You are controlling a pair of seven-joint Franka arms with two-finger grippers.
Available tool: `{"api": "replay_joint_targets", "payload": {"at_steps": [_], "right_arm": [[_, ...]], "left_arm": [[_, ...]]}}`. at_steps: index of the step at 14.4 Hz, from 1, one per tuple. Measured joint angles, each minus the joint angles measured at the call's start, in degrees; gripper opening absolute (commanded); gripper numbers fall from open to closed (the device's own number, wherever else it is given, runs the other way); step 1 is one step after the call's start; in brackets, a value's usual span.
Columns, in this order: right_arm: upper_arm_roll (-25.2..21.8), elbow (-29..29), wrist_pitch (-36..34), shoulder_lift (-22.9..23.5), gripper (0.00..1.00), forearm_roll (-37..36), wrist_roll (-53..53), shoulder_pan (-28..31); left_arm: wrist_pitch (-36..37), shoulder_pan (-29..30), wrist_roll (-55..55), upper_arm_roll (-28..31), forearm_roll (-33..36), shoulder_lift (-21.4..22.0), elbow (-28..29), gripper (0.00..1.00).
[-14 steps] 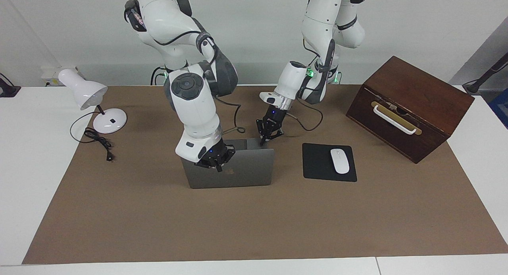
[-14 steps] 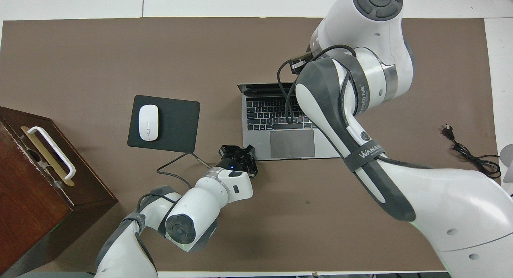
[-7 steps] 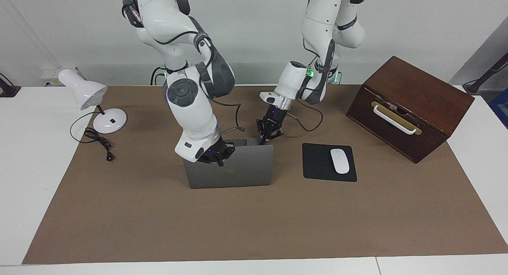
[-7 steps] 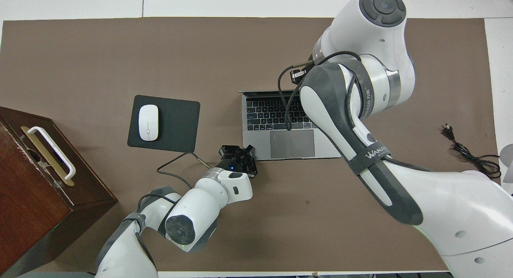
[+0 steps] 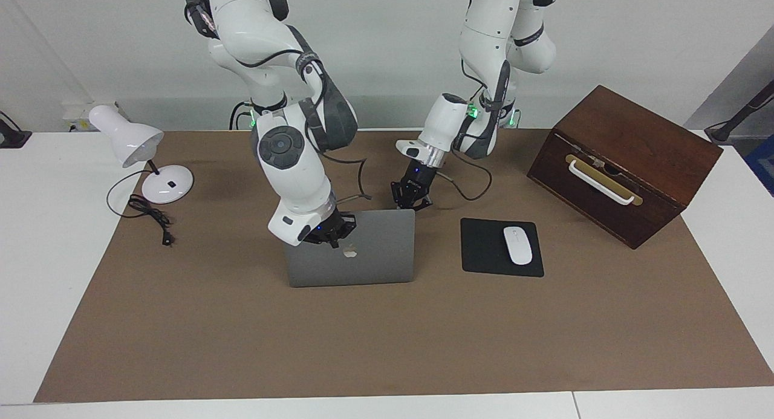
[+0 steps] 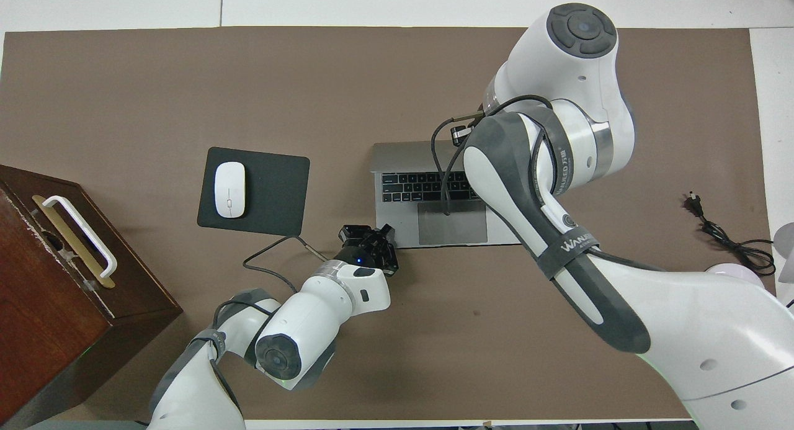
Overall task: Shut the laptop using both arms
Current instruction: 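Press the screen down onto the keyboard with the right gripper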
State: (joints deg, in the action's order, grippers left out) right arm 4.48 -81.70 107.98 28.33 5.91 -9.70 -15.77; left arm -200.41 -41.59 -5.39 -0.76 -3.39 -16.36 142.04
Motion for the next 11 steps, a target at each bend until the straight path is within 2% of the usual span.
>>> {"api": "replay_joint_targets", "payload": {"at_steps": [11], "right_arm": [[0.03, -5.89, 1.43, -0.92, 0.00, 0.03, -0.17, -0.01]], "left_arm": [[-0.25, -0.01, -0.21, 0.00, 0.00, -0.07, 0.06, 0.00]]}}
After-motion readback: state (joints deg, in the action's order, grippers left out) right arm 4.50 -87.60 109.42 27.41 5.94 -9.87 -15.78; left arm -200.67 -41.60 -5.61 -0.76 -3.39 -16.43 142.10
